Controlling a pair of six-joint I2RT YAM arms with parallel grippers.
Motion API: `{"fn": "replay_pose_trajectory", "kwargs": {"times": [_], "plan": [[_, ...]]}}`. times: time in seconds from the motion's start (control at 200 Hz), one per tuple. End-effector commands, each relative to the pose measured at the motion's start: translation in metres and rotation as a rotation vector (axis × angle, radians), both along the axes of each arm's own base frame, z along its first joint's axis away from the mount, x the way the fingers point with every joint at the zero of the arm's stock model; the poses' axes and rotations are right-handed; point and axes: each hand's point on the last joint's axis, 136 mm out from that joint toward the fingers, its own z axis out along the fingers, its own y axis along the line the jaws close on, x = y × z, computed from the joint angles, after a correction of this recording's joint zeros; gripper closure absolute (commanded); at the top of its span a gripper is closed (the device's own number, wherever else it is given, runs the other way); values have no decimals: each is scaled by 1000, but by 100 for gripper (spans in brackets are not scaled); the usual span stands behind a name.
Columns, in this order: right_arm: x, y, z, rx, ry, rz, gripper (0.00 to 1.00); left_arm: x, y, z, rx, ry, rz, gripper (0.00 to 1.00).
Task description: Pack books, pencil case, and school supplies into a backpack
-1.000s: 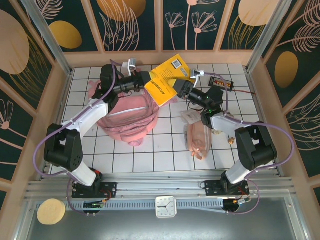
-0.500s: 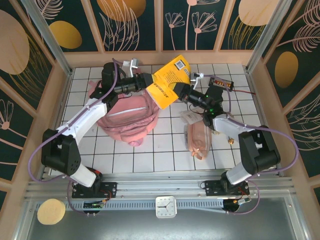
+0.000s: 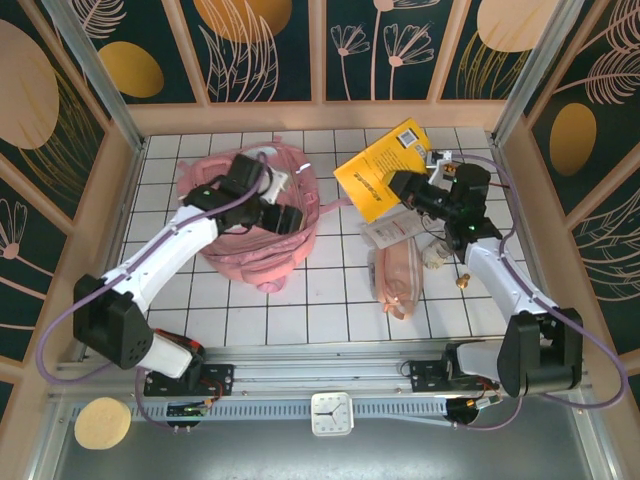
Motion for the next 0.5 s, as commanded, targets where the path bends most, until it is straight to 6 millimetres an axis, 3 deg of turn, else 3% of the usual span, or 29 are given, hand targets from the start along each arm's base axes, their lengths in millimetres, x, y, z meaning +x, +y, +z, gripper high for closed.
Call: {"fn": "replay_pose_trajectory", "kwargs": {"times": [0.0, 0.22, 0.375, 0.495], "plan": [[-14, -1, 2, -53, -36, 26, 100, -22, 27, -39, 221, 80, -88, 31], [-14, 0, 0, -51, -27, 32, 100, -36, 25, -76, 303, 154, -127, 27], [-16, 5, 2, -48, -29, 44, 100, -26, 43, -97, 421, 153, -67, 27], [-19, 12, -2, -51, -23, 60, 100, -13, 45, -103, 463, 140, -38, 27]]}}
